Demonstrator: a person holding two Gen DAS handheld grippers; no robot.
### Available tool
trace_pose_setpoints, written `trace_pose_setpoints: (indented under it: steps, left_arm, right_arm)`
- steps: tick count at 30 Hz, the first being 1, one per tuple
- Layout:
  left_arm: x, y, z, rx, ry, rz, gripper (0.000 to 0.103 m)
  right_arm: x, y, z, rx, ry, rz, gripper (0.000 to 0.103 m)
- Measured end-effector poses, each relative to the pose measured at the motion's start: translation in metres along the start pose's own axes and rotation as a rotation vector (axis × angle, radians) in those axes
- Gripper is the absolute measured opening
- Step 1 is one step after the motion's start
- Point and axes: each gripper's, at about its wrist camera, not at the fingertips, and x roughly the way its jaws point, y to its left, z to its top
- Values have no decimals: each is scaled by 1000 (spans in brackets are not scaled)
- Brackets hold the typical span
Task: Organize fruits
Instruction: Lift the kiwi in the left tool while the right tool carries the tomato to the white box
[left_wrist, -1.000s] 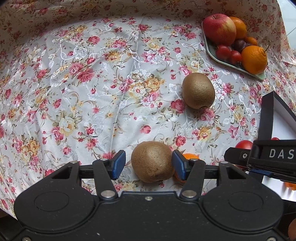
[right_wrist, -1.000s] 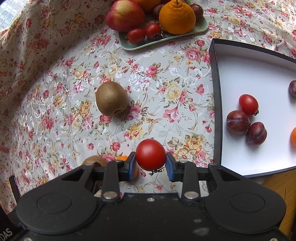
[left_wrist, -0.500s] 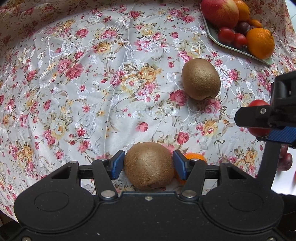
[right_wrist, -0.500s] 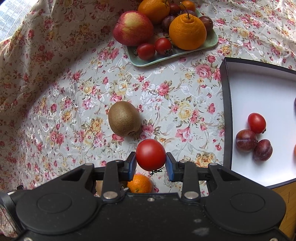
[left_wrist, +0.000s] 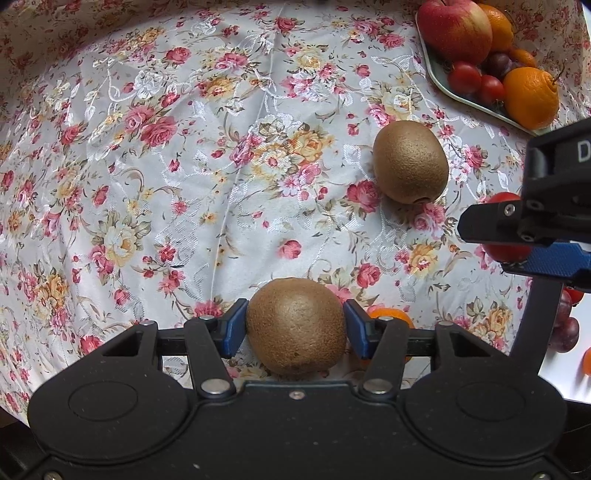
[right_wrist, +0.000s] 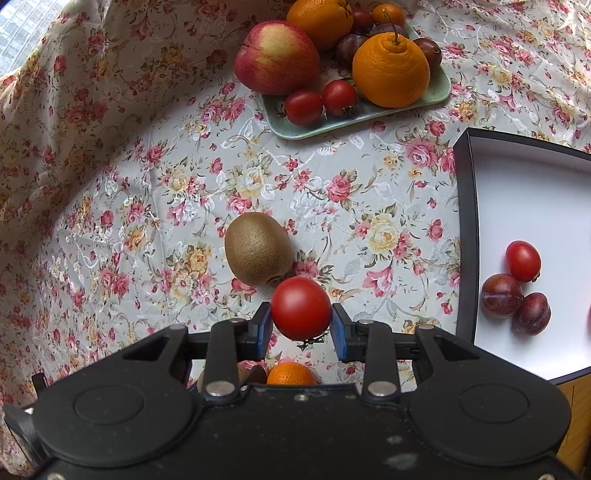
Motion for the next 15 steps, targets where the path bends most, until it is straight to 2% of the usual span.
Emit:
trace_pose_setpoints:
  steps: [5,15]
  left_arm:
    - [-16,6,6,-17,-59,40,60]
    - [-47,33,20,-103,-151,65,60]
  right_arm:
    - [0,1,-1,-9,0,-3,35]
    - [3,8,-4,-39,3,-12,35]
